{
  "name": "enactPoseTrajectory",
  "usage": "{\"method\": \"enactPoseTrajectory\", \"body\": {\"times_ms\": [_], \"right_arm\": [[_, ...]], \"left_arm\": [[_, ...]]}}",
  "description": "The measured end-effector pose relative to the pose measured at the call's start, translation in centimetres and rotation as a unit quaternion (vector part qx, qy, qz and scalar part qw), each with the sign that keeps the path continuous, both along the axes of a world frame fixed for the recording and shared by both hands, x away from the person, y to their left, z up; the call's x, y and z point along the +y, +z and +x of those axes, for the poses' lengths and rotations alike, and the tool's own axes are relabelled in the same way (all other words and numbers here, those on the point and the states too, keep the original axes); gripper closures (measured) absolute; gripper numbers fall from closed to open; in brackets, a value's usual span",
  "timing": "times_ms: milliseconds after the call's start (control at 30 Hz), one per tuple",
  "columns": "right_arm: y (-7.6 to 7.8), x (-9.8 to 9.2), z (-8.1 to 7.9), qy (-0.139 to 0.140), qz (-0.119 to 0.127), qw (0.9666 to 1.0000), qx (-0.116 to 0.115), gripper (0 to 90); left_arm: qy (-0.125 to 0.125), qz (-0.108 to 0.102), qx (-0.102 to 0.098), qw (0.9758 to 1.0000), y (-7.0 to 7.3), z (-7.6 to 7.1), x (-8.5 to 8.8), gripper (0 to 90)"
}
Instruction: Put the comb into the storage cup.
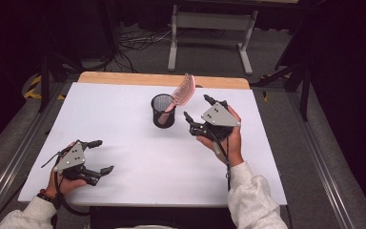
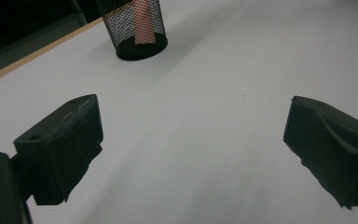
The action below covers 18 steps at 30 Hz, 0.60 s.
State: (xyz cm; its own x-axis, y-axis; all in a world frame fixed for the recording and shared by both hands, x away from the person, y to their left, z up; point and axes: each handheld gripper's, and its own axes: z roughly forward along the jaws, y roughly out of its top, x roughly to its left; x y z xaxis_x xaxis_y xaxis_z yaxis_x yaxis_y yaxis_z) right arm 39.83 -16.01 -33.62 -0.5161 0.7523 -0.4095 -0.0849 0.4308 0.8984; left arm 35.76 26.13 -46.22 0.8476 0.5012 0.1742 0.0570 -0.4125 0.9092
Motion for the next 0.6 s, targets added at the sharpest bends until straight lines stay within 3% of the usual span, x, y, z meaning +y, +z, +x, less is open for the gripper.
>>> {"method": "enactPoseTrajectory", "body": {"times_ms": [600], "right_arm": [[-1.2,-1.1,-1.8,0.008,0.000,1.0000,0.003,20.7]], "left_arm": [[-0.003,0.002,0.001,1.0000,0.0,-0.1,-0.2,5.7]]}}
